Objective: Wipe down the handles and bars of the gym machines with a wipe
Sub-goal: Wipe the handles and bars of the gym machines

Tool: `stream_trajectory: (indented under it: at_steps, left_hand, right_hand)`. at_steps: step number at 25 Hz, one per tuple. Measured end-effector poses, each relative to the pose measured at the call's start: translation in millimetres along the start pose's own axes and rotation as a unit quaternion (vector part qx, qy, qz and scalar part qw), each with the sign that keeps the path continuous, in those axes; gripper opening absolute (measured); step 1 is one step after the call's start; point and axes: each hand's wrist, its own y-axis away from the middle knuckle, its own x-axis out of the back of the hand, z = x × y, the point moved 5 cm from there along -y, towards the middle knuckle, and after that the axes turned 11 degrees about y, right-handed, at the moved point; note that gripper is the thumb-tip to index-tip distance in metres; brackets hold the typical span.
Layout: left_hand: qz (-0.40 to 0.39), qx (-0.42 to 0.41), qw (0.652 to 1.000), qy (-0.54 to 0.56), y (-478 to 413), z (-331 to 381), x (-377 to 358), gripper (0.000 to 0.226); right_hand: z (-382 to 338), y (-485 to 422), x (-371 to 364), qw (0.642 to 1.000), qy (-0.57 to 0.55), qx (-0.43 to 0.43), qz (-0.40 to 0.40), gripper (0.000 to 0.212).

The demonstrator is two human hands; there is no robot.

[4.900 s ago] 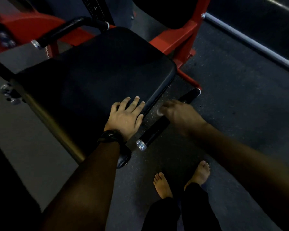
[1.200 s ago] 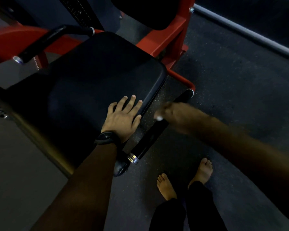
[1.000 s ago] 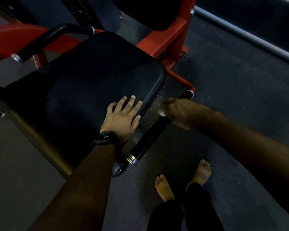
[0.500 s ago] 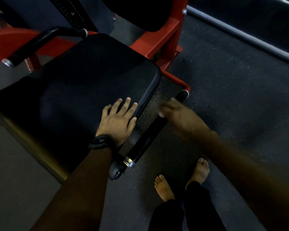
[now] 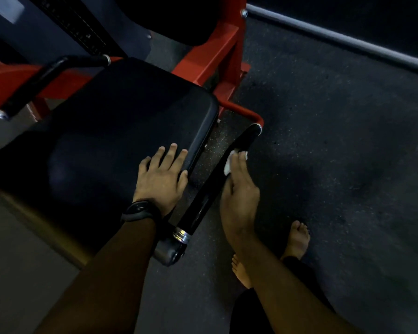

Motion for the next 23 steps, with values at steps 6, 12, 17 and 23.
stream_trajectory:
  at_steps: [6, 12, 17, 23]
  left_hand:
    - [-0.016, -0.014, 0.999, 0.024, -14.3, 5.5, -0.5, 0.057]
    - [-0.026, -0.040, 0.999, 0.010, -20.3, 6.3, -6.3, 0.056]
    - [-0.014, -0.043, 0.999, 0.001, -19.6, 6.3, -8.0, 0.054]
    - [-0.003, -0.047, 0.999, -0.016, -20.3, 7.6, -7.3, 0.057]
  right_hand:
    - [1.0, 12.9, -7.8, 0.964, -0.166, -0.209, 0.008, 0.038]
    - [13.8, 18.1, -23.1, 0.923, -0.274, -0.270, -0.019, 0.027]
    - [18.6, -2.7, -14.1, 0.861, -0.367, -0.353, -0.006, 0.022]
    - [15.0, -2.4, -14.6, 0.821, -0.432, -0.368, -0.065, 0.023]
